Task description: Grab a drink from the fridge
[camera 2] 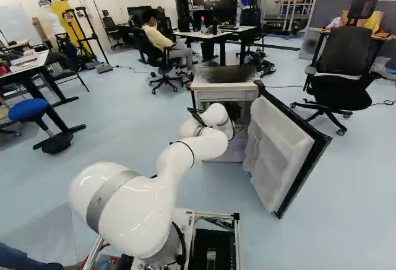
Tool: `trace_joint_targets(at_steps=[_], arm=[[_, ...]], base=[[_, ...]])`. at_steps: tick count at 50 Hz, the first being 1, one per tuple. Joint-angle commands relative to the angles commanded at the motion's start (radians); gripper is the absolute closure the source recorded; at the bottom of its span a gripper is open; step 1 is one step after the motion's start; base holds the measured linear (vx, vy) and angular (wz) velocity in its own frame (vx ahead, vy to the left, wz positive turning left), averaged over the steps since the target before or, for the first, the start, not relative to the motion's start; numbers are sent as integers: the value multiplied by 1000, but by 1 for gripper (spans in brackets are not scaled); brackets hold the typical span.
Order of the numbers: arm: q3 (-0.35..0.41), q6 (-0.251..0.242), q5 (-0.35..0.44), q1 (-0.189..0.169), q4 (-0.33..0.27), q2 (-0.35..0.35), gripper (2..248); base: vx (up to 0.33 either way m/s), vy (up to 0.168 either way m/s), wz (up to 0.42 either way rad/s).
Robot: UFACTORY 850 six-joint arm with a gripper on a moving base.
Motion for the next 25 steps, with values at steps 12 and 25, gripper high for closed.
trace_joint_targets(at_steps=[12,25], arm=[[0,0,0,0,0,0,158],[7,0,0,-2,0,2,158]], base=[[0,0,0],[0,0,0]])
